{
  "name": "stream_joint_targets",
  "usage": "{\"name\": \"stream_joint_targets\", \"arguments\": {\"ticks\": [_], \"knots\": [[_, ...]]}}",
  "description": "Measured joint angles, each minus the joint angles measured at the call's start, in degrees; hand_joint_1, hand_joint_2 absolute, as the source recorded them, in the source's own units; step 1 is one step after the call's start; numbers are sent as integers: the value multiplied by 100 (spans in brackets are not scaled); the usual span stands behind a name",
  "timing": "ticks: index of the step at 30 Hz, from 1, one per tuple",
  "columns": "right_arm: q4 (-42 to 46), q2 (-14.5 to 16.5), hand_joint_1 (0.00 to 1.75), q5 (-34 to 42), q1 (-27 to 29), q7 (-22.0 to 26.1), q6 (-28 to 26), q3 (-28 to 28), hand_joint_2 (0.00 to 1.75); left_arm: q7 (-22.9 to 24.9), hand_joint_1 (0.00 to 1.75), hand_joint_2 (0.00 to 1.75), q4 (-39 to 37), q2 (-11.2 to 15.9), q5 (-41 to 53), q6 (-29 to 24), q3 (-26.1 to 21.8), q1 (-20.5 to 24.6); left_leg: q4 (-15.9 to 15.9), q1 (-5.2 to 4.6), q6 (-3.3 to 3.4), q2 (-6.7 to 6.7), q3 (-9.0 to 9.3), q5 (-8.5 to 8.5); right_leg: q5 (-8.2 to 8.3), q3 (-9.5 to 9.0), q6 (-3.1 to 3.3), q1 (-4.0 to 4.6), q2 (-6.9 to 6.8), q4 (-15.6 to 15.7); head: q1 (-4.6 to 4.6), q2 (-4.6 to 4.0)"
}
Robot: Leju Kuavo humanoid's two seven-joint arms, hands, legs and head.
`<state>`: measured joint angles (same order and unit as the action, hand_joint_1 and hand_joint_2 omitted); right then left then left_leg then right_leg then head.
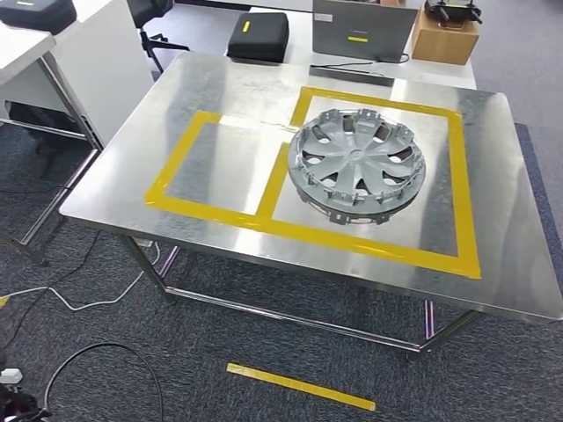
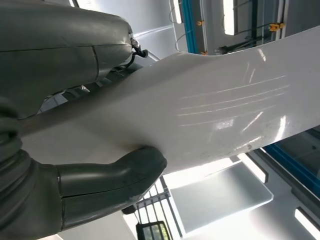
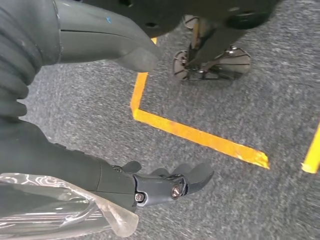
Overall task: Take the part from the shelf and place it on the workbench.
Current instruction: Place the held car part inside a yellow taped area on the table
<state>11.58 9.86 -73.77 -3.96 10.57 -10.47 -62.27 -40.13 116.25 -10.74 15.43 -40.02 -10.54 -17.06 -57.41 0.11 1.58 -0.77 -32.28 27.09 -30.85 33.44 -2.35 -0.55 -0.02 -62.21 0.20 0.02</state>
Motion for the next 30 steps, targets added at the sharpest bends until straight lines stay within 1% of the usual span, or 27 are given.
{"name": "stream_joint_targets", "arguments": {"ticks": [1, 2, 3, 6, 10, 12, 16, 18, 19, 20, 21, 22, 24, 25, 26, 27, 28, 29, 30], "knots": [[0, 0, 0, 2, -9, 3, -2, -4, 175, 0, 175, 175, -2, 2, 2, 0, 0, 0, -11, -9, -26, -16, 1, 12, 123, -145, 26, 2, 9, 314, -3, 0], [-1, 1, 0, 3, -14, 6, -3, -6, 175, 0, 175, 175, -4, 5, 3, 0, 0, 1, -31, -22, -38, -25, -5, 25, 170, -227, 44, 1, 18, 485, -2, 0], [-1, 2, 0, 3, -15, 8, -4, -8, 175, 0, 175, 175, -5, 10, 3, 0, 0, 1, -46, -35, -26, -31, -14, 27, 161, -253, 56, 3, 23, 532, -5, 0], [-1, 4, 0, 2, -7, 11, -13, -15, 175, 0, 175, 175, -7, 20, 2, -1, 0, 1, -36, -33, 41, -35, -9, 14, 180, -261, 67, 10, 29, 538, -8, 0], [-1, 5, 0, -1, -11, 18, -11, -22, 175, 0, 175, 175, -8, 23, -1, 0, 0, 3, 1, -23, 22, -35, 13, 4, 167, -264, 105, 23, 29, 536, -7, 0], [-2, 9, 0, -3, -12, 20, -9, -23, 175, 0, 175, 175, -8, 23, 2, -1, 0, 3, -4, -23, 19, -35, 12, 8, 165, -265, 112, 20, 25, 535, -8, 0], [-2, 15, 0, -9, -12, 7, -7, -25, 175, 0, 175, 175, -8, 23, 40, -1, 0, 1, -27, -31, 22, -35, 3, 29, 162, -269, 103, 13, 22, 534, -8, 0], [-1, 18, 0, -10, -16, 6, -7, -26, 175, 0, 175, 175, -8, 23, 54, -2, 0, 0, -17, -40, 27, -35, -6, 43, 157, -276, 80, 6, 20, 550, -8, 0], [0, 19, 0, -9, -20, 11, -7, -27, 175, 0, 175, 175, -8, 23, 58, -2, 0, -2, 27, -24, 25, -33, 15, 31, 146, -271, 63, 2, 19, 546, -8, 0], [1, 20, 0, -9, -22, 20, -8, -28, 175, 0, 175, 175, -8, 23, 68, -2, 0, -4, 81, -7, 30, -30, 46, 18, 106, -247, 44, 4, 18, 496, -2, -1], [2, 20, 0, -8, -25, 28, -8, -28, 175, 0, 175, 175, -8, 24, 81, -2, 0, -5, 133, 13, 38, -26, 80, 2, 20, -173, 25, 4, 18, 349, 11, -1], [2, 20, 0, -7, -26, 34, -8, -29, 175, 0, 175, 175, -8, 26, 94, -2, -1, -7, 169, 32, 45, -22, 114, -12, -112, -33, 7, -1, 17, 82, 28, -1], [1, 20, 0, -6, -22, 38, -7, -29, 175, 0, 175, 175, -9, 27, 118, -1, -1, -11, 173, 33, 60, -19, 127, 4, -426, 387, -33, -13, 16, -678, 54, 0], [1, 20, 0, -3, -15, 39, -6, -29, 175, 0, 175, 175, -10, 27, 128, -1, -2, -16, 170, 34, 57, -21, 136, 19, -493, 566, -53, -20, 14, -967, 57, 0], [1, 20, 0, -1, -6, 40, -4, -29, 175, 0, 175, 175, -11, 25, 138, -1, -2, -23, 167, 36, 47, -24, 154, 39, -452, 655, -72, -27, 13, -1070, 58, 0], [0, 20, 0, 2, 0, 41, -3, -30, 175, 0, 175, 175, -12, 25, 148, -2, -2, -29, 162, 40, 31, -29, 183, 65, -299, 626, -86, -35, 11, -944, 59, 0], [0, 20, 0, 4, 3, 42, -1, -31, 175, 0, 175, 175, -13, 25, 151, -2, -3, -35, 153, 46, 9, -33, 220, 99, -70, 488, -96, -47, 10, -619, 59, 0], [-1, 20, 0, 4, 3, 43, 1, -31, 175, 0, 175, 175, -13, 25, 154, -2, -3, -37, 138, 49, -21, -37, 254, 140, 128, 301, -104, -58, 14, -225, 59, 0], [-1, 20, 0, 5, -3, 44, 2, -31, 175, 0, 175, 175, -13, 26, 158, -2, -3, -36, 109, 42, -56, -40, 275, 191, 242, 115, -85, -62, 25, 122, 60, 0]]}}
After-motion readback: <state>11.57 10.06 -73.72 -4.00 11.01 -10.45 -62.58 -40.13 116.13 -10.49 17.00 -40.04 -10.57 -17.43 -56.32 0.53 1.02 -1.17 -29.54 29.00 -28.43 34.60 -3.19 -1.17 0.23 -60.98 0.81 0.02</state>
